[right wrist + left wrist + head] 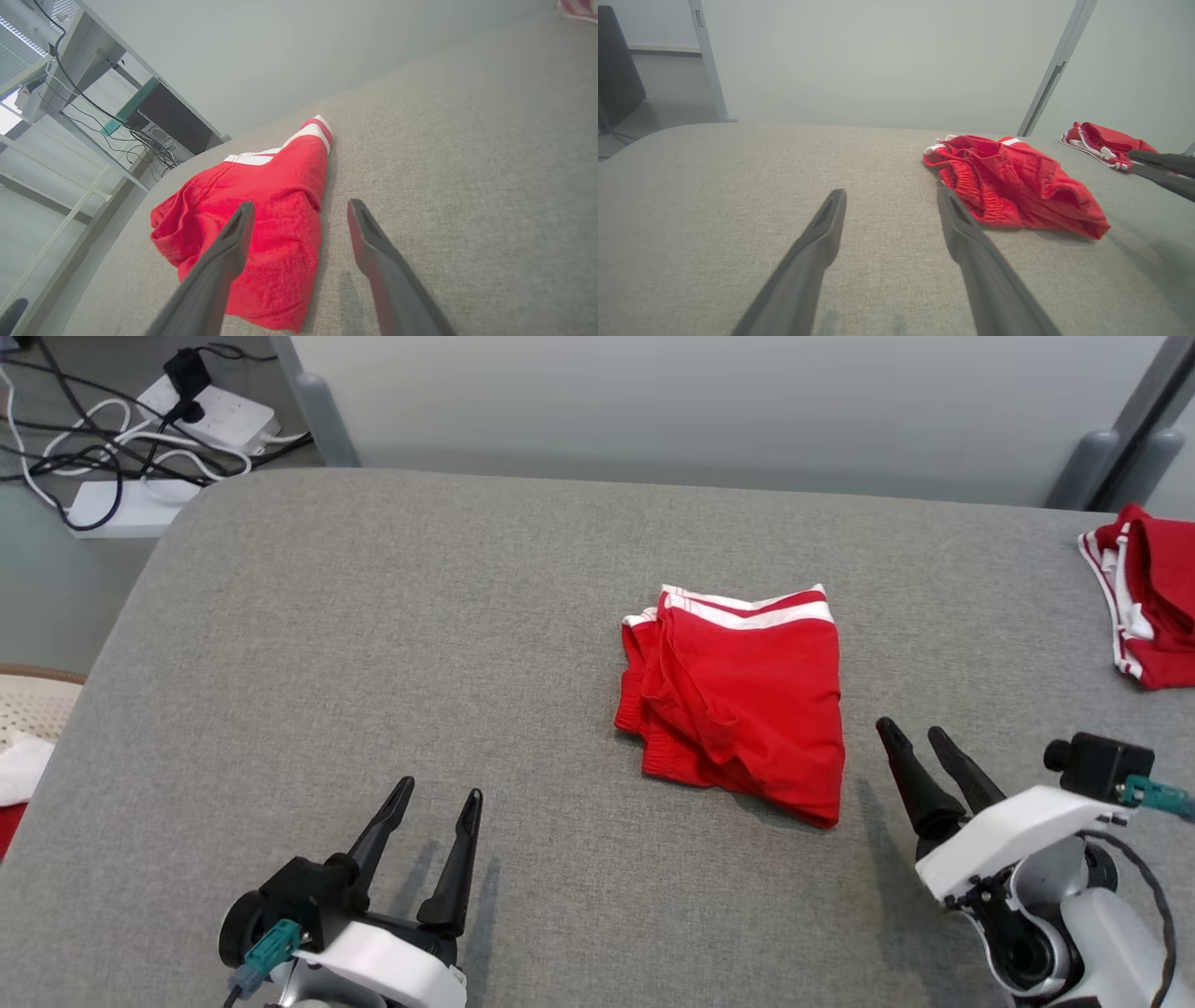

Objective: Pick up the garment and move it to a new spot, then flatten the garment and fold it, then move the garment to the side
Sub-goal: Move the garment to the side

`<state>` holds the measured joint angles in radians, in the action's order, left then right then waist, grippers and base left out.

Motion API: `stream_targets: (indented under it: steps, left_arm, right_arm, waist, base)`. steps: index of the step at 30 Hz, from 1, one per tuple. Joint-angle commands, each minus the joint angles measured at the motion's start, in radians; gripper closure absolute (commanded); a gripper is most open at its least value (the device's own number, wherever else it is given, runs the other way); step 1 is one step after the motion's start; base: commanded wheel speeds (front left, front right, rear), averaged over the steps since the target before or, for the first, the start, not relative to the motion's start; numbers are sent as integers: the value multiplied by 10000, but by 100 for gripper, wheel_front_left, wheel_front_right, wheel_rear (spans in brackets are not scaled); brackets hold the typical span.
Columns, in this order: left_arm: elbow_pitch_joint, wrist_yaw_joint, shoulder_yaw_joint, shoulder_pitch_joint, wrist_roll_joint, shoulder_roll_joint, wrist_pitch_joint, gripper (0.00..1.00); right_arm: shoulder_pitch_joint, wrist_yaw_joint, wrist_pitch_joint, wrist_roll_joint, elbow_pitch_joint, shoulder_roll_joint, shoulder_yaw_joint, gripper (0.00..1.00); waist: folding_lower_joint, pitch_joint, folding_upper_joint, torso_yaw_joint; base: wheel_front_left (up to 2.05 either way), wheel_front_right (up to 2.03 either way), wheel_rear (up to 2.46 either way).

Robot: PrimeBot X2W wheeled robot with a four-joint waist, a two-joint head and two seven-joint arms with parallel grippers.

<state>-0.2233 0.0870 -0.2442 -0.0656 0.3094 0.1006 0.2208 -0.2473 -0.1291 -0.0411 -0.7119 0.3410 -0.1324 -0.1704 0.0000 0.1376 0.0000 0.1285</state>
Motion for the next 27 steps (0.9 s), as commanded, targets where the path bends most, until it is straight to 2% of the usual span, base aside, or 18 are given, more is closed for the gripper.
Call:
stream_targets:
  steps: [1,7,13,18,19,20,22,24,26,27]
  left_arm:
    - [207,-13,273,-487,45,30,136,0]
    - [99,44,142,-686,54,18,212,0]
    - [-55,85,11,-848,71,-29,281,0]
    - [-156,100,-18,-924,80,-48,322,0]
    - [-169,102,-21,-940,78,-52,332,0]
    - [-185,105,-27,-954,74,-56,340,0]
    - [-218,110,-38,-972,65,-60,354,0]
    - [-248,116,-43,-989,56,-57,366,0]
    - [-268,120,-40,-1010,44,-42,374,0]
    - [-273,122,-41,-1020,37,-32,378,0]
  right_arm:
    - [-614,-16,-233,-562,66,-202,-337,0]
    - [-1604,-16,-941,-2364,1039,-653,-543,0]
    - [-2415,-16,-1423,-3260,1976,-1128,-845,0]
    - [-2752,-16,-1634,-3713,2186,-1234,-1243,0]
    - [-2815,-16,-1654,-3796,2212,-1269,-1344,5]
    - [-2862,-16,-1688,-3872,2292,-1308,-1435,14]
    - [-2944,-16,-1788,-3974,2488,-1383,-1644,54]
    - [-3044,-16,-1814,-4018,2690,-1442,-1831,68]
    - [-3150,-16,-1765,-4095,2807,-1463,-1987,100]
    - [-3202,-16,-1746,-4139,2844,-1476,-2069,100]
  waist:
    - [0,261,0,287]
    - [0,607,0,760]
    - [0,901,0,1177]
    - [0,1001,0,1328]
    - [0,1033,0,1349]
    - [0,1048,0,1368]
    - [0,1064,0,1390]
    - [0,1072,0,1399]
    - [0,1086,0,1390]
    - [0,1096,0,1383]
  base:
    - [0,0,0]
    - [0,0,0]
    - [0,0,0]
    - [0,0,0]
    - [0,0,0]
    - [0,0,0]
    - [0,0,0]
    - [0,0,0]
    - [0,0,0]
    - [0,0,0]
